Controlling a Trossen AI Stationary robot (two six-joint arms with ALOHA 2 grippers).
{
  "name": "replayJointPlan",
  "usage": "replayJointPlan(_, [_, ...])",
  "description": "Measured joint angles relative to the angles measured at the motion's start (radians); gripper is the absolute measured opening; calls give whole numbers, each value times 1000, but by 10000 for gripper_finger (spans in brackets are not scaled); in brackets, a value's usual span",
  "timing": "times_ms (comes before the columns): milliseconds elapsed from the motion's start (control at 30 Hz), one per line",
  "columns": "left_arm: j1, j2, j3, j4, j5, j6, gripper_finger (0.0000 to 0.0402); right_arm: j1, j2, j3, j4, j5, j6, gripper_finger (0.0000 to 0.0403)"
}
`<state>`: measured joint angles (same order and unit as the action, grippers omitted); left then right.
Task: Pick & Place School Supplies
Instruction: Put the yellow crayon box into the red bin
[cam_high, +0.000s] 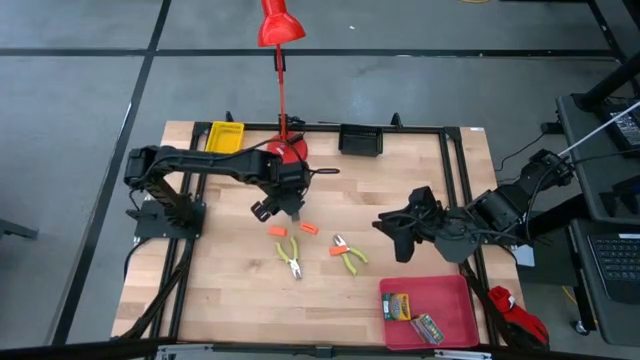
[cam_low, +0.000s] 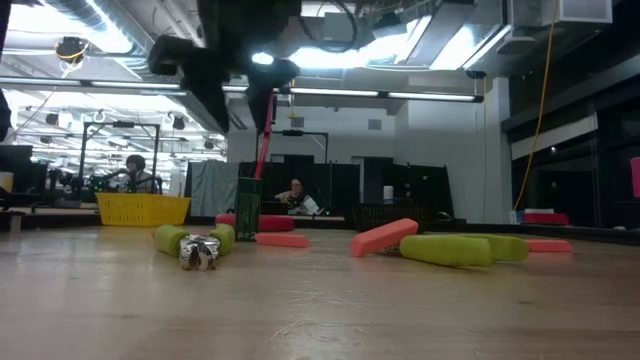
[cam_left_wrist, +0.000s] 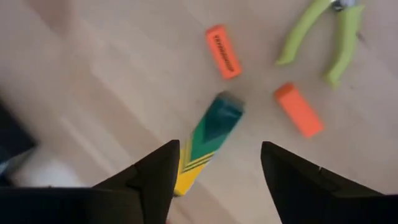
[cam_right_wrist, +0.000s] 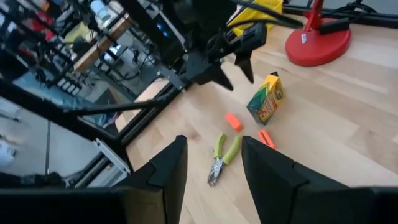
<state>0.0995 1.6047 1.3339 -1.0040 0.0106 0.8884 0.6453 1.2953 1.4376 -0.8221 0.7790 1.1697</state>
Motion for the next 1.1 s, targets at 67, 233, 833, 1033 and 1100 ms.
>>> replayJointPlan(67, [12,-1,-26,10,27,46,234,0,0,0,8,6,23,155])
replayJointPlan(233, [44,0,-94,99,6,200,249,4,0,0,41,18,77,155])
replayJointPlan(833, [128,-1,-209,266,15,378,251,33,8,0,82,78,115,155])
replayJointPlan(1033, [125,20,-218,319,20,382,251,40,16,0,82,77,133,155])
replayJointPlan(1100, [126,31,-218,323,20,382,251,46,16,0,82,75,139,155])
